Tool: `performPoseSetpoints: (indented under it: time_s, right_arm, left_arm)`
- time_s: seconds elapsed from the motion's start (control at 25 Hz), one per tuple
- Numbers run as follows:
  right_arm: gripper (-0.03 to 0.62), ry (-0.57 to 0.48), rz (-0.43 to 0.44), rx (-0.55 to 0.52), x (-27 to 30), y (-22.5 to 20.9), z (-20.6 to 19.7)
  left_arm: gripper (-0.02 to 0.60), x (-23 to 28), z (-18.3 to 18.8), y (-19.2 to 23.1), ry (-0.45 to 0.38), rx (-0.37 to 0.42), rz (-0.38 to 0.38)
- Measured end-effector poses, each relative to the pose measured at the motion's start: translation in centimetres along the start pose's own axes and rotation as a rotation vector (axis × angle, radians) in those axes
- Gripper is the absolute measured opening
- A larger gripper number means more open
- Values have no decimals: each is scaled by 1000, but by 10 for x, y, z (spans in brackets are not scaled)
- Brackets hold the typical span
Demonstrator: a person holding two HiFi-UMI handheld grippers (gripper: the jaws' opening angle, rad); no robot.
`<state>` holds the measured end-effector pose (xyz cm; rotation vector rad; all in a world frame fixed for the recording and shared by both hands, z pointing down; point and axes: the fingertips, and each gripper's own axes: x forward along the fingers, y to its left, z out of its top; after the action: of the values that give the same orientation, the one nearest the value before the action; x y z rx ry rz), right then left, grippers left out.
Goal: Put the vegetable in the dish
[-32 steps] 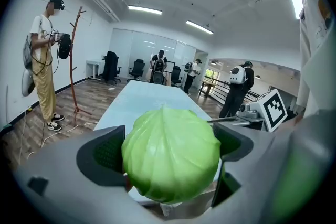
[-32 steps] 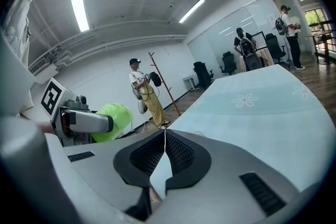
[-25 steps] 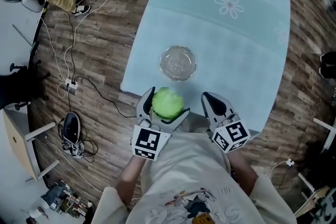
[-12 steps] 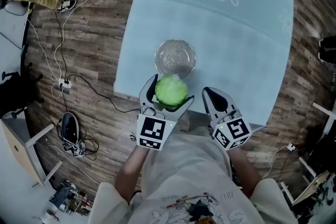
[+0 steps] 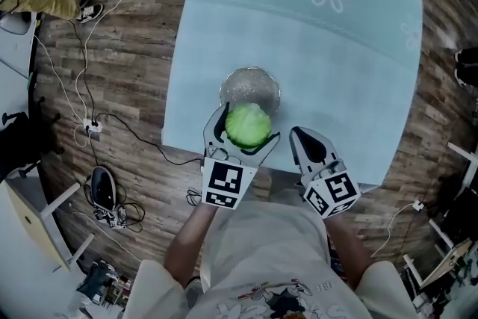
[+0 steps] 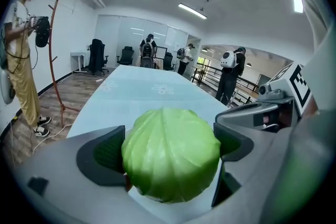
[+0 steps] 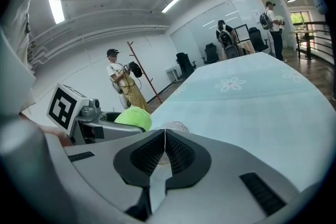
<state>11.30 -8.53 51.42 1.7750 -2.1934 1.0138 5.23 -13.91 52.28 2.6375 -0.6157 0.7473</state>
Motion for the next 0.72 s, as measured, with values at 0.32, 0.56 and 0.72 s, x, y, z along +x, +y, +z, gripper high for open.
performPoseSetpoints:
  time_s: [0.32, 0.56, 0.72]
  right_arm:
    - [21, 6, -24, 27, 7, -16, -3]
    - [21, 10, -45, 48, 19, -22, -5]
    - [21, 15, -54, 60, 21, -21, -9]
  left_arm:
    - [528, 27, -15, 9, 61, -12, 5]
    - [528, 50, -23, 24, 119, -18, -3]
    - [528, 61, -31, 29, 149, -6, 10]
